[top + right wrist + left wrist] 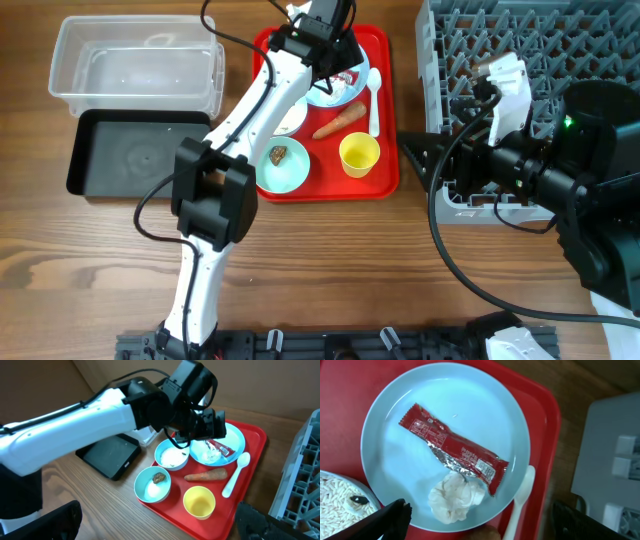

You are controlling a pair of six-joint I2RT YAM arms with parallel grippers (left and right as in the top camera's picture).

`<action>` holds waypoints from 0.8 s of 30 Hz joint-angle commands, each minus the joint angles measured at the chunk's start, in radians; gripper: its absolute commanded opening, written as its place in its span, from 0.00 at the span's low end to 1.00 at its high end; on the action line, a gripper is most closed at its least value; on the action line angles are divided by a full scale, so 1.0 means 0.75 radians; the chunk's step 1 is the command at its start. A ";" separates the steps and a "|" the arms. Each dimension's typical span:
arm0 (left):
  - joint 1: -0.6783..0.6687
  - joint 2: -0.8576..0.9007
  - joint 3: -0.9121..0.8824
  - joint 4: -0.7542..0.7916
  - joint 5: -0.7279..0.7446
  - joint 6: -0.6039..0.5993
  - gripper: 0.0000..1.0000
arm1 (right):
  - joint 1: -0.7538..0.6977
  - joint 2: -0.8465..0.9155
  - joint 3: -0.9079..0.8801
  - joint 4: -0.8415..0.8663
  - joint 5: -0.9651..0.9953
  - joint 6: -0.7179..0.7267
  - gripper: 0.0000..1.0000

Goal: Sort waste into correct bins and load items into the dishwasher rack
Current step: 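Reach the left gripper over the white plate toward the red wrapper, then grasp the red wrapper and tissue with the left gripper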

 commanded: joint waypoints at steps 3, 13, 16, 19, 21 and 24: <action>0.000 0.075 0.027 -0.002 -0.026 -0.055 0.90 | 0.007 0.012 0.031 -0.006 -0.031 0.019 0.99; -0.018 0.170 0.026 0.000 -0.026 -0.055 0.85 | 0.007 0.011 0.031 -0.017 -0.031 0.019 0.93; -0.026 0.192 0.026 0.006 -0.026 -0.055 0.82 | 0.007 0.011 0.031 -0.017 -0.031 0.019 0.93; -0.033 0.212 0.026 0.012 -0.026 -0.055 0.82 | 0.007 0.011 0.031 -0.018 -0.030 0.019 0.93; -0.038 0.229 0.026 0.016 -0.026 -0.055 0.82 | 0.007 0.011 0.031 -0.020 -0.030 0.019 0.93; -0.041 0.241 0.026 0.021 -0.026 -0.055 0.82 | 0.007 0.011 0.031 -0.020 -0.030 0.019 0.93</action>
